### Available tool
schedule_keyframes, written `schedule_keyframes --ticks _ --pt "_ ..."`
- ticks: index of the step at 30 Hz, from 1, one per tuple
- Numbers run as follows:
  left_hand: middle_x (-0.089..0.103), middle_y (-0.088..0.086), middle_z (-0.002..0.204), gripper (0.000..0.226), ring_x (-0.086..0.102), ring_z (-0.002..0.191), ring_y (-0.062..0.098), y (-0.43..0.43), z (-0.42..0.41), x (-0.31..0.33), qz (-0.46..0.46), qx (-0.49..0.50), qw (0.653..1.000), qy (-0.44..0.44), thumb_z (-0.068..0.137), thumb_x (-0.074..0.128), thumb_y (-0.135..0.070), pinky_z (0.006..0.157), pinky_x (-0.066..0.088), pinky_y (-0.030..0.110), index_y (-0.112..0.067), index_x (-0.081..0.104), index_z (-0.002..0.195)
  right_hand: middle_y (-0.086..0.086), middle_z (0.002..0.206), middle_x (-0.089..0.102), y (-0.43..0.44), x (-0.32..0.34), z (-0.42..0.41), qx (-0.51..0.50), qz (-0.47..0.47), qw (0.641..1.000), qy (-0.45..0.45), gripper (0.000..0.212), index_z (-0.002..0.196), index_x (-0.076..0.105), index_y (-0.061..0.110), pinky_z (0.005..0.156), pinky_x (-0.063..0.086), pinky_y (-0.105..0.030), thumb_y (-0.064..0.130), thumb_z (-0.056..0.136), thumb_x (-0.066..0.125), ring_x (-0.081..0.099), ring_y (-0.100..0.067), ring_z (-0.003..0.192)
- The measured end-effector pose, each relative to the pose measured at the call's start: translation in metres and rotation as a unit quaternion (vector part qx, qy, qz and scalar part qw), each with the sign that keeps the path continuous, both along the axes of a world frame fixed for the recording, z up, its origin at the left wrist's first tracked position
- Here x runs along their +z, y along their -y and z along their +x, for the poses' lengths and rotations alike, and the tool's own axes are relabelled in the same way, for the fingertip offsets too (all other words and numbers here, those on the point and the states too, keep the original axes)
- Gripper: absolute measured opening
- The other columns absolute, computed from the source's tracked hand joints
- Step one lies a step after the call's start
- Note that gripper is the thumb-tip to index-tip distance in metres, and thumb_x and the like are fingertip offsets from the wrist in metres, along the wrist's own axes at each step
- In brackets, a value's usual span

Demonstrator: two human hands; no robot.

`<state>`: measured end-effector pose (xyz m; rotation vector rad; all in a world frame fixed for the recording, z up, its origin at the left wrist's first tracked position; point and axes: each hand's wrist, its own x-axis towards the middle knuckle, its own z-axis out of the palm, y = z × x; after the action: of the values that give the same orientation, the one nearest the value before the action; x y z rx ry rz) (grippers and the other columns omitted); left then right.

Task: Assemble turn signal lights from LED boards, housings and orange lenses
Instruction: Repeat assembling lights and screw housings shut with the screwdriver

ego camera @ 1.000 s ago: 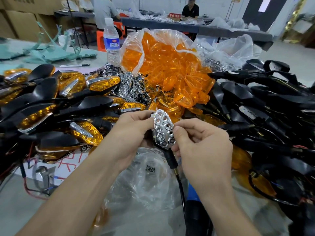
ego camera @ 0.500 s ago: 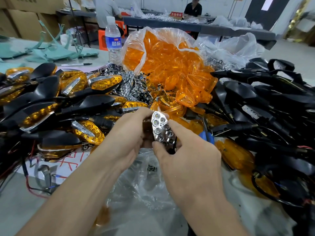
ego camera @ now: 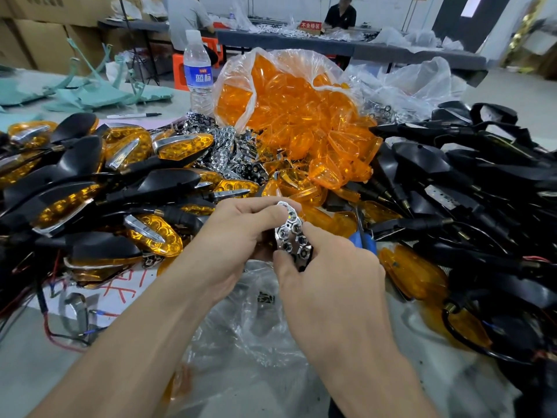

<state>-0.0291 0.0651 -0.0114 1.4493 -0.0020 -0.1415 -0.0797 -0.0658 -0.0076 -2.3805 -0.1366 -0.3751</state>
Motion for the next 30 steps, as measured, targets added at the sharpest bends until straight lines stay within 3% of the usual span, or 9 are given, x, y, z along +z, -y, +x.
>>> schedule_keyframes --ticks 4,7,12,14,16,19,22,26,30 --pt "0.078 0.02 0.1 0.019 0.073 0.076 0.024 0.001 0.002 0.003 -0.013 0.005 1.0 0.009 0.097 0.064 -0.008 0.059 0.06 0.029 -0.011 0.083 0.093 0.01 0.072 0.06 0.002 0.0 0.0 -0.013 -0.004 1.0 -0.003 0.013 0.093 0.057 0.033 0.063 0.047 -0.033 0.046 0.092 0.06 0.059 -0.014 0.068" --pt "0.078 0.02 0.096 0.016 0.072 0.072 0.022 -0.001 0.002 0.003 -0.032 0.006 0.999 0.023 0.091 0.066 -0.012 0.056 0.058 0.028 -0.012 0.082 0.091 0.01 0.077 0.062 0.003 -0.003 0.001 -0.005 -0.006 1.0 0.0 0.019 0.103 0.061 0.034 0.063 0.041 -0.028 0.051 0.093 0.062 0.054 -0.01 0.069" --pt "0.075 0.02 0.09 0.023 0.07 0.07 0.026 -0.005 0.004 0.003 -0.033 0.008 0.999 0.037 0.1 0.056 -0.002 0.054 0.058 0.034 -0.005 0.078 0.098 0.02 0.077 0.069 0.012 -0.008 0.008 0.017 0.106 0.994 0.033 0.014 0.106 0.072 0.044 0.061 0.05 -0.02 0.04 0.093 0.069 0.064 -0.002 0.071" --pt "0.075 0.021 0.093 0.023 0.069 0.075 0.029 -0.005 0.004 0.003 -0.03 0.009 0.998 0.048 0.1 0.056 -0.002 0.059 0.059 0.037 -0.006 0.079 0.098 0.038 0.081 0.068 0.017 -0.007 0.013 0.024 0.165 0.986 0.03 0.029 0.093 0.072 0.055 0.068 0.051 -0.007 0.028 0.089 0.078 0.067 0.011 0.082" --pt "0.076 0.018 0.093 0.023 0.069 0.076 0.027 -0.005 0.004 0.002 -0.036 0.008 0.998 0.06 0.099 0.058 -0.006 0.058 0.06 0.036 -0.01 0.08 0.096 0.043 0.077 0.066 0.022 -0.007 0.019 0.021 0.208 0.978 0.008 0.04 0.077 0.07 0.06 0.071 0.047 0.0 0.022 0.082 0.085 0.066 0.018 0.084" --pt "0.079 0.013 0.101 0.023 0.074 0.081 0.022 -0.003 0.003 0.003 -0.071 -0.027 0.996 0.054 0.091 0.063 -0.02 0.062 0.061 0.033 -0.015 0.082 0.103 0.023 0.084 0.077 0.032 -0.01 0.026 0.009 0.266 0.964 -0.004 0.025 0.092 0.08 0.038 0.077 0.059 -0.016 0.023 0.076 0.091 0.073 0.007 0.084" --pt "0.079 0.01 0.111 0.035 0.076 0.091 0.019 -0.004 0.003 0.002 -0.078 -0.077 0.993 0.053 0.087 0.064 -0.019 0.069 0.061 0.03 -0.015 0.076 0.12 0.017 0.082 0.079 0.037 -0.01 0.026 -0.001 0.301 0.954 -0.001 0.022 0.088 0.081 0.032 0.077 0.064 -0.033 0.022 0.074 0.094 0.076 -0.002 0.078" --pt "0.079 0.013 0.104 0.035 0.076 0.083 0.02 -0.004 0.002 0.002 -0.064 -0.065 0.993 0.071 0.095 0.057 0.006 0.062 0.06 0.028 -0.011 0.073 0.121 0.017 0.076 0.078 0.035 -0.012 0.026 0.007 0.306 0.952 -0.005 0.017 0.079 0.079 0.033 0.069 0.065 -0.037 0.025 0.073 0.094 0.076 -0.006 0.072" --pt "0.078 0.02 0.097 0.04 0.073 0.078 0.026 -0.003 0.003 -0.001 -0.036 -0.03 0.995 0.089 0.093 0.057 0.013 0.06 0.06 0.032 -0.016 0.08 0.107 0.012 0.079 0.079 0.035 -0.016 0.03 0.061 0.324 0.943 -0.04 0.019 0.08 0.08 0.035 0.068 0.061 -0.031 0.016 0.085 0.083 0.076 -0.008 0.074"
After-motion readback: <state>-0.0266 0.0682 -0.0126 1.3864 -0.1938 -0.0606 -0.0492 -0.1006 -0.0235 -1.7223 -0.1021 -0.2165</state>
